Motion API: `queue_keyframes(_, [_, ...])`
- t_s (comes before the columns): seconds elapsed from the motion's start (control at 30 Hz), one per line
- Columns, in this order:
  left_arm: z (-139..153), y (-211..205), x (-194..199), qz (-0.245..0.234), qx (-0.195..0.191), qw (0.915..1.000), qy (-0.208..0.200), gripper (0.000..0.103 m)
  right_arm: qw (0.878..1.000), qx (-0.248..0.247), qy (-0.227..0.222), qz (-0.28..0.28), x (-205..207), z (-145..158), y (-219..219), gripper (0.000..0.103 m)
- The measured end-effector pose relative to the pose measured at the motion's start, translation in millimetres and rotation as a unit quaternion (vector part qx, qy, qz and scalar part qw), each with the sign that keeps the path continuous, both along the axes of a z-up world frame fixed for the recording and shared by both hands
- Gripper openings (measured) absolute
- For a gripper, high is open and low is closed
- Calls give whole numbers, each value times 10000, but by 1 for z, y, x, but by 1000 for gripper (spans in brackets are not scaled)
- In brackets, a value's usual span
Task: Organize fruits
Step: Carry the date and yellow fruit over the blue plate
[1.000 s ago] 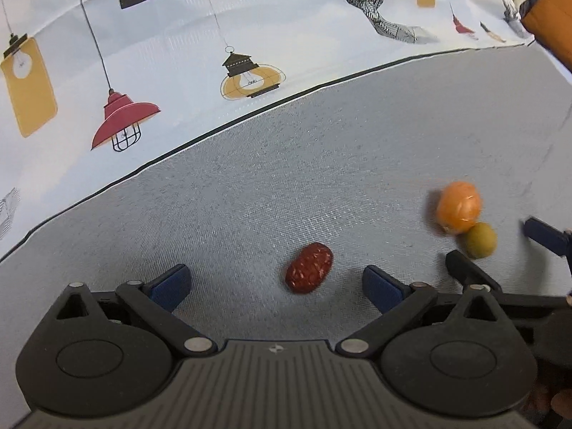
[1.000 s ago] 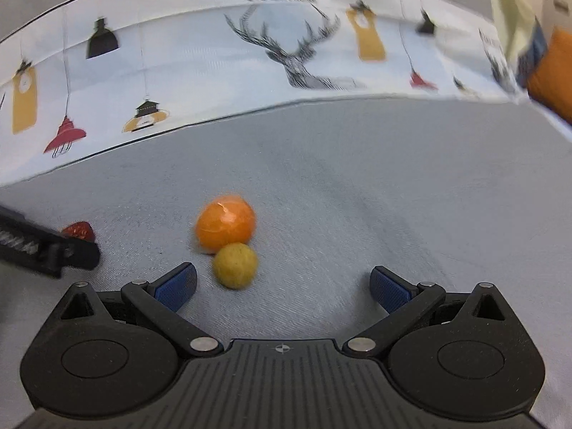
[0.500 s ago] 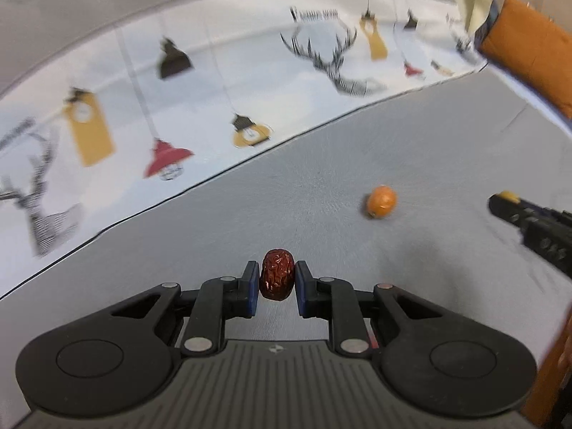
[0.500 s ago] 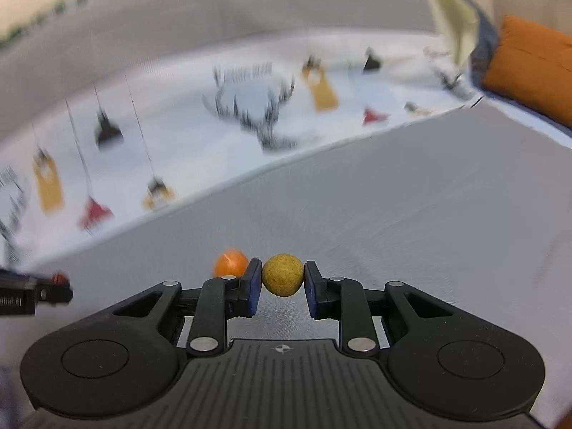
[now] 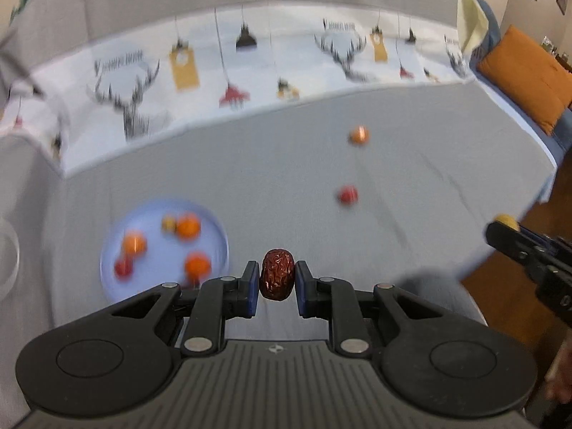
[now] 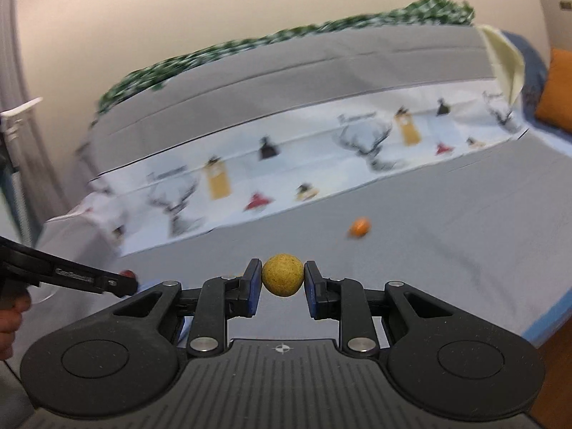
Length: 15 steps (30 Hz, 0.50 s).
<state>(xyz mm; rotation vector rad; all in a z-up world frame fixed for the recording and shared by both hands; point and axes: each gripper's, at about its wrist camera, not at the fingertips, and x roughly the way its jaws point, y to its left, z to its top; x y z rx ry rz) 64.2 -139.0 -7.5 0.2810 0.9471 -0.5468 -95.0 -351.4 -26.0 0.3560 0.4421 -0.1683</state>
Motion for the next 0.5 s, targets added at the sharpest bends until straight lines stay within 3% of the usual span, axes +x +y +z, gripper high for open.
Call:
queue_keyframes(0.2, [-5, 43, -43, 129, 67, 9997, 211, 23, 9991, -131, 37, 397, -34, 7, 53, 26])
queue_keyframes(0.5, [18, 68, -72, 369, -50, 9987, -354, 23, 9949, -593, -174, 796, -50, 28, 93, 26])
